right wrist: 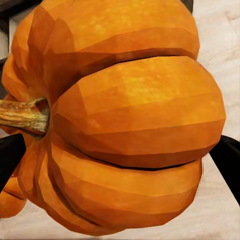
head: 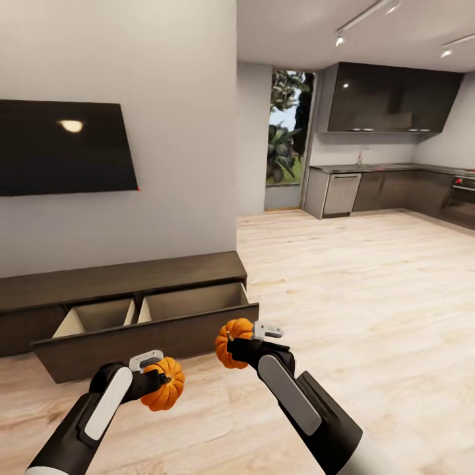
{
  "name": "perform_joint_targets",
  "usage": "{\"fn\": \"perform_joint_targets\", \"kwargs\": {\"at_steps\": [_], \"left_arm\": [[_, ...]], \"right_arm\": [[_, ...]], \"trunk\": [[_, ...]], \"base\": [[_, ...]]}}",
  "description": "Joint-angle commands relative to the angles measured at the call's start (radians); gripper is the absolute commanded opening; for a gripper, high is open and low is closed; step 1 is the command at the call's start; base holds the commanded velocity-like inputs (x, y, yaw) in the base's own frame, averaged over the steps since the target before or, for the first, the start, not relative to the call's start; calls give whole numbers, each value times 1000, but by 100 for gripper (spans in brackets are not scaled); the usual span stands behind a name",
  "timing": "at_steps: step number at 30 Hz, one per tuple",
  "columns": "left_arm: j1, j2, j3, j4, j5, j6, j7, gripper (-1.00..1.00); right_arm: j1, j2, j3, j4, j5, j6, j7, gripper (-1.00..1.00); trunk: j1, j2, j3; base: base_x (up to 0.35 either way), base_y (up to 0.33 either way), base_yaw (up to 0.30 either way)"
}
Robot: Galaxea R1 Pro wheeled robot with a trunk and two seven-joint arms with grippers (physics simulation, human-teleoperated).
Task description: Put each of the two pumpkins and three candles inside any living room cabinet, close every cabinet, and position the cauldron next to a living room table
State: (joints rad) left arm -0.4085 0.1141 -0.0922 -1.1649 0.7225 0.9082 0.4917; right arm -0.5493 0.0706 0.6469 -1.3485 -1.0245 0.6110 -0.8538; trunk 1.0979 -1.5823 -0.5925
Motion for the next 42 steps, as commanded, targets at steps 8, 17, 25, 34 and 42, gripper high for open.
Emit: {"fn": "perform_joint_targets", "kwargs": {"at_steps": [8, 17, 25, 34, 42], "left_arm": [[-1, 2, -3, -1, 11, 0, 11, -100], [-1, 2, -3, -1, 11, 0, 11, -100], [-1, 2, -4, -1, 9, 0, 11, -100], [-1, 2, -4, -2, 9, 0, 11, -100], [-1, 2, -4, -3, 10, 0, 11, -100]], "right_arm": [[-1, 0, 0, -1, -6, 1, -8, -100], [-1, 0, 0, -1, -6, 0, -8, -100], [-1, -3, 3, -2, -9, 0, -8, -100], [-1, -9, 3, -5, -14, -1, -1, -100], [-1, -8, 5, -7, -17, -1, 2, -100]], "trunk": [[0, -1, -6], [0, -1, -11], [0, -1, -16], [0, -1, -17], [0, -1, -17]], "base": [[0, 0, 266], [0, 0, 266], [89, -47, 264], [115, -81, 5], [36, -47, -121]]}}
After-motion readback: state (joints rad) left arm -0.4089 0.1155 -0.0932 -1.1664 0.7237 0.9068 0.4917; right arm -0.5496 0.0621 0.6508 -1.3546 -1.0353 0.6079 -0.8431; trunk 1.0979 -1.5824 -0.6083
